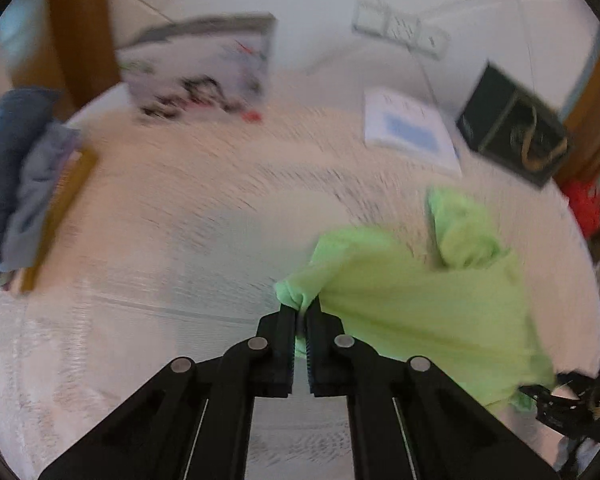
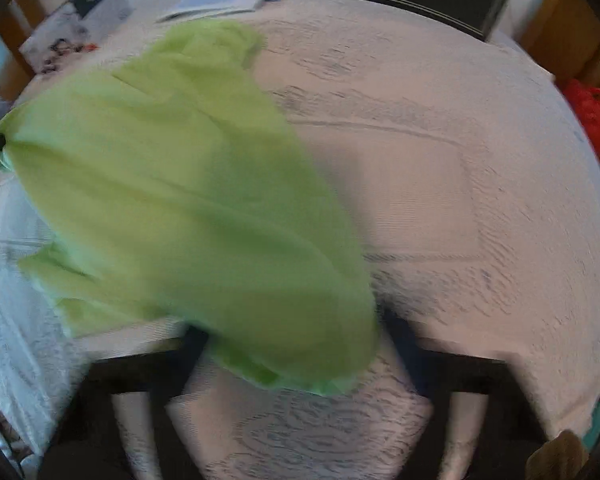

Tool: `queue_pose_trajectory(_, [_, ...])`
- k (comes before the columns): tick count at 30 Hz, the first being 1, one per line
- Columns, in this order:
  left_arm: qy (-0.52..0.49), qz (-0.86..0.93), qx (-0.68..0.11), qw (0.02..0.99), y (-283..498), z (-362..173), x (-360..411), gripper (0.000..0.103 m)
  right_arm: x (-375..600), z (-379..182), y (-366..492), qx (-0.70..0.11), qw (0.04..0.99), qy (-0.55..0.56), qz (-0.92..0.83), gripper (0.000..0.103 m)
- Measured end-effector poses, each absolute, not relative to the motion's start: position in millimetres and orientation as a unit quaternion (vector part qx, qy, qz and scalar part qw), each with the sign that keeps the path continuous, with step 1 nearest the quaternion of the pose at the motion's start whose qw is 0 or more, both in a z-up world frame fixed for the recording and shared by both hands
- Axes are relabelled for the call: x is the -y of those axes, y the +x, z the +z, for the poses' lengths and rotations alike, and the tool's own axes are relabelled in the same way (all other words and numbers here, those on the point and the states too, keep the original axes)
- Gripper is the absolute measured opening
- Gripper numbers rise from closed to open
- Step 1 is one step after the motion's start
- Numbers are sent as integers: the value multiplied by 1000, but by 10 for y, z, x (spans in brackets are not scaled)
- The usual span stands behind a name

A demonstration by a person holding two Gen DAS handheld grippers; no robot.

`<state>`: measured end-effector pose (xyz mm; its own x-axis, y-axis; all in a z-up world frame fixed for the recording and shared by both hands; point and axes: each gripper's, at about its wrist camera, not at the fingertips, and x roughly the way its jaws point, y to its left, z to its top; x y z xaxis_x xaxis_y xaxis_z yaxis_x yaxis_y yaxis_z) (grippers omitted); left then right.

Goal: Fold clothes
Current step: 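Lift the T-shirt with both tools and shake it out in the air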

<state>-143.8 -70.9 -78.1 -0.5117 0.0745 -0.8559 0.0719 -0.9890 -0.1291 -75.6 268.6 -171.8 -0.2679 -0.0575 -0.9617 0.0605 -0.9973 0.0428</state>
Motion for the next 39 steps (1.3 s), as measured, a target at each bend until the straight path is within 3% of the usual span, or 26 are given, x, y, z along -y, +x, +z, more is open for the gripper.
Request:
queue_pose_trajectory(2, [-478, 875, 76, -12, -1287, -579, 814, 2, -2605, -1634, -756, 17, 62, 600, -797, 20])
queue_pose_trajectory(6, [-446, 891, 56, -59, -939, -254, 1104, 2, -2309, -1186, -539, 67, 175, 584, -790, 20])
queue_pose_trajectory(7, [-443, 892, 54, -77, -827, -200, 1244, 2, -2234, -1065, -466, 80, 207, 580, -784, 25])
queue_pose_trajectory(8, [-439, 892, 54, -94, -718, -160, 1377, 2, -2196, -974, -401, 82, 218, 573, -785, 51])
queue_pose_trajectory(10, [-433, 889, 57, -135, -492, -128, 1669, 2, -2176, -847, -334, 75, 215, 561, -796, 92])
queue_pose_trajectory(13, [-426, 879, 64, -203, -189, -78, 2139, 3, -2251, -780, -370, 63, 176, 549, -815, 91])
queue_pose_trajectory(17, [-427, 866, 71, -249, 74, -87, 2547, 3, -2378, -885, -702, 75, 135, 548, -822, 71])
queue_pose_trajectory(22, [-452, 858, 80, -229, 99, -322, 2548, 3, -2174, -1137, -1264, 75, 136, 558, -815, 68])
queue_pose_trajectory(24, [-460, 855, 87, -222, 57, -409, 2518, 3, -1977, -1207, -1494, 76, 140, 556, -816, 72])
queue_pose_trajectory(26, [-464, 854, 91, -217, 23, -459, 2537, 3, -1796, -1285, -1773, 69, 134, 556, -817, 87])
queue_pose_trajectory(39, [-490, 836, 120, -219, -86, -732, 2800, 3, -883, -1632, -2873, -5, 149, 557, -817, 103])
